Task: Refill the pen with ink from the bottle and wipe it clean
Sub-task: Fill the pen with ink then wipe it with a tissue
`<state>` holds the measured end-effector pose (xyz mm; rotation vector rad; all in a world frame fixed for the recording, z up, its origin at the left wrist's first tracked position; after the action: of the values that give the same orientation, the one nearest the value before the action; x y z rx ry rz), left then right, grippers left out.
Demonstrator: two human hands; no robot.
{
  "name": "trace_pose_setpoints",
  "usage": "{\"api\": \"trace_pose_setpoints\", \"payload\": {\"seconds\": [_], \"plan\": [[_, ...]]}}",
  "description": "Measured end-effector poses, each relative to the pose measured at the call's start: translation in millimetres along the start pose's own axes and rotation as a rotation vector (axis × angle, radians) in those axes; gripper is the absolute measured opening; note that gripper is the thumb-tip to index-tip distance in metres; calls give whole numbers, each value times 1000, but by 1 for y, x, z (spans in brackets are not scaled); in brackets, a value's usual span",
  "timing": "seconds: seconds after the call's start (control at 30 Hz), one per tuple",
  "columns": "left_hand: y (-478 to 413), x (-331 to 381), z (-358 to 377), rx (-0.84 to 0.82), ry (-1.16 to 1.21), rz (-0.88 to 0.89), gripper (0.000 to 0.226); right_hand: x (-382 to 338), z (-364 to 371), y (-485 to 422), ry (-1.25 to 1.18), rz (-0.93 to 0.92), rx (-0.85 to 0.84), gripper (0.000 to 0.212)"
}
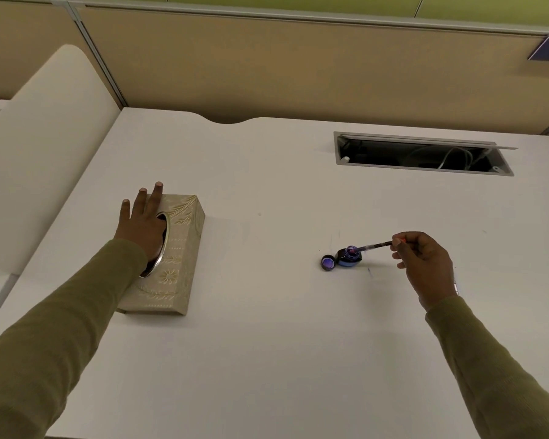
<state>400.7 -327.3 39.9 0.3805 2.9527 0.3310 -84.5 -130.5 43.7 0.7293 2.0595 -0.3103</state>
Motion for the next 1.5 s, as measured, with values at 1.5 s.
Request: {"api": "trace_pose_setpoints", "payload": {"seconds": [1.5], "plan": [[21, 5, -2, -251, -226, 146, 22, 4, -3, 1, -20, 3, 8, 11]]}}
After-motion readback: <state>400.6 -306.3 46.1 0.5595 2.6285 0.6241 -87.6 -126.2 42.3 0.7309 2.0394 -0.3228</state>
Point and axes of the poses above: each hand's wrist, its own y-axis away from the middle knuckle, its own z-axis out of the palm, x = y × z, the point moved 6 cm from there along -y, towards the middle knuckle, and after that the axes turned 14 degrees about y, right-handed, at the moved point
